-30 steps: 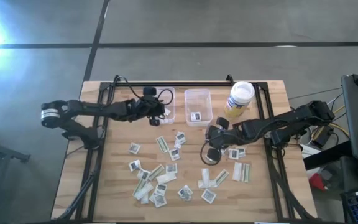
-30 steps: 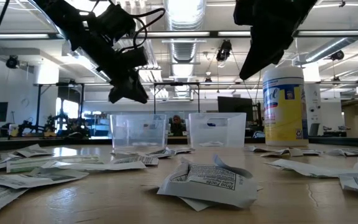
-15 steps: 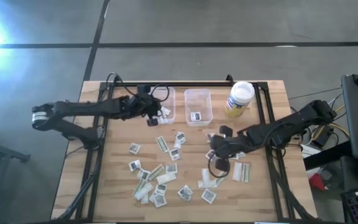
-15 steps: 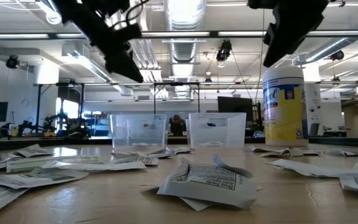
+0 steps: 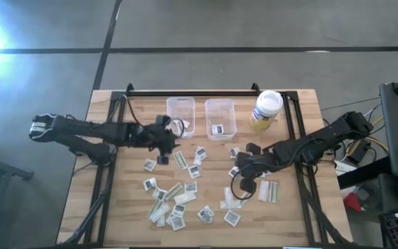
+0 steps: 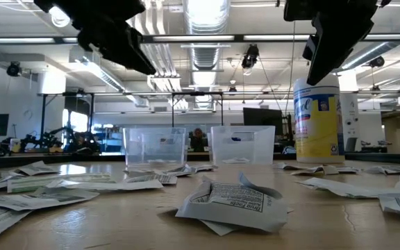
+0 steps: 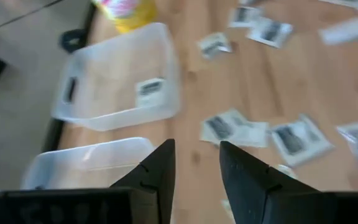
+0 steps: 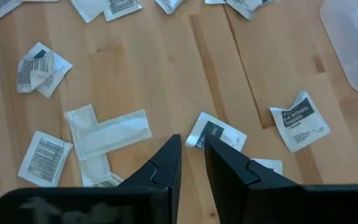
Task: Pick & Place First Aid Supplies
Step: Put the gray towelette pack into the right transparent bin
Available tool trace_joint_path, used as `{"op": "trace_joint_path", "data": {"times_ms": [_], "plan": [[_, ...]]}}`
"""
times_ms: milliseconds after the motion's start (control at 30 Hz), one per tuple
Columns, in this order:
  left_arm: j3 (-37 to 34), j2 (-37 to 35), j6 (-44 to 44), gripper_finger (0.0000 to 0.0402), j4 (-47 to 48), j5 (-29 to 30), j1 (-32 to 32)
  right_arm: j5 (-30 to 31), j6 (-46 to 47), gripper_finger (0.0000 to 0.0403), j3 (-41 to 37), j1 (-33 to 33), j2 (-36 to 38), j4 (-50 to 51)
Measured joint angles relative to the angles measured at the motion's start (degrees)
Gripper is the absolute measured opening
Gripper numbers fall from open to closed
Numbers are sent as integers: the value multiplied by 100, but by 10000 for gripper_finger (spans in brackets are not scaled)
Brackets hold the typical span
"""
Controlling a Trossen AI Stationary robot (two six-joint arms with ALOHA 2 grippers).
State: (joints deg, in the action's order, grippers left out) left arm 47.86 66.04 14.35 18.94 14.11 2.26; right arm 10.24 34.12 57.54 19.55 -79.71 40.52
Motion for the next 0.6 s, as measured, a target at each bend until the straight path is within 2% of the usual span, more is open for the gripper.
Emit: {"op": "trace_joint_path", "data": {"times_ms": [333,600], "plan": [[-482,140,-821,122,-300,29,792,-164,-87,132,-23,137,-201,515],[-767,155,-1041,122,-752,35,883,-177,-474,143,-27,459,-614,453]]}}
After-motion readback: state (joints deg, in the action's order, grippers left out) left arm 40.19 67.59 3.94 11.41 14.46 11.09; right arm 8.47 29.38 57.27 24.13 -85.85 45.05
